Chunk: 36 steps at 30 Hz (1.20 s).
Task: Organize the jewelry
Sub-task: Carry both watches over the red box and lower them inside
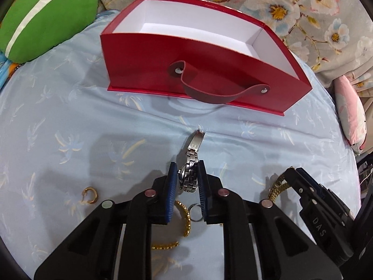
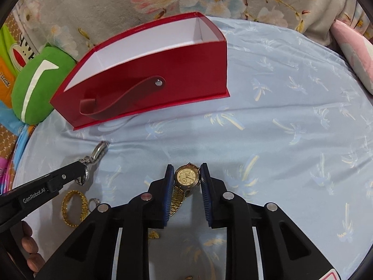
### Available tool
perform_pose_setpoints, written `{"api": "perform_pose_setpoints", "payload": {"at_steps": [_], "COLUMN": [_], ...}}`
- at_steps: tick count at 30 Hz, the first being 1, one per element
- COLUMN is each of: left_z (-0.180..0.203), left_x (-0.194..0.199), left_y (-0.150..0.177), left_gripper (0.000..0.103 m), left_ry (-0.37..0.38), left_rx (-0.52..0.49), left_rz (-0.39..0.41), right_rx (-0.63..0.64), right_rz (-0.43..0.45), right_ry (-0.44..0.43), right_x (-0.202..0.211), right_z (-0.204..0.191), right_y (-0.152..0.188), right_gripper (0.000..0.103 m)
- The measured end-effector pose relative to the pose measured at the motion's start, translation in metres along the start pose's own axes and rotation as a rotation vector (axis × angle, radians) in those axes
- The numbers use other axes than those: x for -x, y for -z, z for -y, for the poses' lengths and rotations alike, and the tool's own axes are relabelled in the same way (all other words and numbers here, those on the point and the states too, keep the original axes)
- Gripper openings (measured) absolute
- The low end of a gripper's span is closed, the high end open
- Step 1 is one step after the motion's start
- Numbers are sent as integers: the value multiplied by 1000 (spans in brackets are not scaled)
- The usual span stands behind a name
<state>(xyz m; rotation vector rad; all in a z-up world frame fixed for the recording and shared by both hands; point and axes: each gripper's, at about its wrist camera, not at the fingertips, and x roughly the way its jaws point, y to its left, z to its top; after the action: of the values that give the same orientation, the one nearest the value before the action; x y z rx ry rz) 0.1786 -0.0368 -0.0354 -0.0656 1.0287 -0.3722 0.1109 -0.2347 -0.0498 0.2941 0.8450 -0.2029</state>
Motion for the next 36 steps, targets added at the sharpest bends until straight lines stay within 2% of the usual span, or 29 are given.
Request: {"api": "perform_pose_setpoints", "payload": {"at_steps": [6,20,28,32,36], "left_z": [0,18,29,36,41], "left_x": [22,79,107,117,122], "left_y": [3,-19,-49,-71,-95], "left_gripper": [17,17,17,17,17], "left_ry": [2,37,38,22,7], "left_rx": [-2,-35,-66,-89,-111], "left_rz": [34,162,249,296,338], "right_rx": [16,82,120,120,131], "right_rz": [40,138,205,232,267], "right_ry": [-18,-66,-95,-136,-142], "right_x": [20,65,83,88,91], "right_z": [-4,-25,-37,-41,-47], "right_y": [-6,-30,-60,-85,-111], "right_gripper": [21,21,21,21,21]}}
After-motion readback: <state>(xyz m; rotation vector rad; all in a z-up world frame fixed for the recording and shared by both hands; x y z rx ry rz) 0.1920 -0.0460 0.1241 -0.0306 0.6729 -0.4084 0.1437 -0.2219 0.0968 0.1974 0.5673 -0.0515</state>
